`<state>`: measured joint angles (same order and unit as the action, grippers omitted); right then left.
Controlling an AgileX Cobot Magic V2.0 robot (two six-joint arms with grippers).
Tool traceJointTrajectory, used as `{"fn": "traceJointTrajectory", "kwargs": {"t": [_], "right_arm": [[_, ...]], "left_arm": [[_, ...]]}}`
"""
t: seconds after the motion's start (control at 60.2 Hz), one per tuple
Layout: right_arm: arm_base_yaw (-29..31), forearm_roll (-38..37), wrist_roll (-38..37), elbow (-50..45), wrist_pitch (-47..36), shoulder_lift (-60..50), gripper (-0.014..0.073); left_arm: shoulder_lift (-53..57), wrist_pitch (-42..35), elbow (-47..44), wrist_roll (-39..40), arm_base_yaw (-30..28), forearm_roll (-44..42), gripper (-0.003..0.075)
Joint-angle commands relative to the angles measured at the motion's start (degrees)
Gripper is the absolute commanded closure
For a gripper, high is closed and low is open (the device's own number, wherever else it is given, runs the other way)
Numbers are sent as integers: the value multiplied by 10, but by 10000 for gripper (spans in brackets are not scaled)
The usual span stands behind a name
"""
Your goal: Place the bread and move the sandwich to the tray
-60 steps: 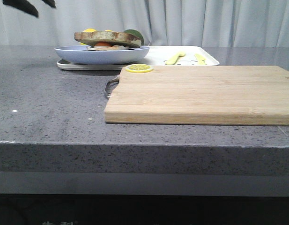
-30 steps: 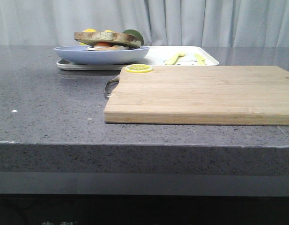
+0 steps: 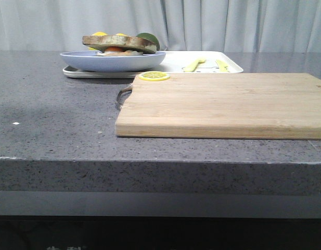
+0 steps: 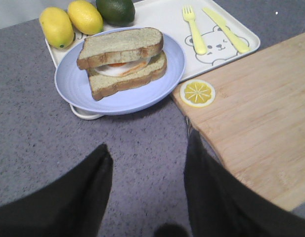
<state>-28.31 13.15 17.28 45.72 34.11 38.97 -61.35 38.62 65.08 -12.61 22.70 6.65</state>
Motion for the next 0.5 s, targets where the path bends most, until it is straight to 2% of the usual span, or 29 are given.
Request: {"fn": "traceJointTrajectory", "kwargs": {"t": [0.0, 0.216, 0.482], "right_arm": [[0, 1, 5, 13, -43, -1, 192], [0, 3, 5, 13, -43, -1, 192], [0, 5, 5, 13, -39, -1, 192]], "left_arm": [[56, -56, -32, -1, 10, -20, 381], [186, -79, -157, -3, 11, -31, 381], [311, -81, -247, -3, 11, -22, 381]]}}
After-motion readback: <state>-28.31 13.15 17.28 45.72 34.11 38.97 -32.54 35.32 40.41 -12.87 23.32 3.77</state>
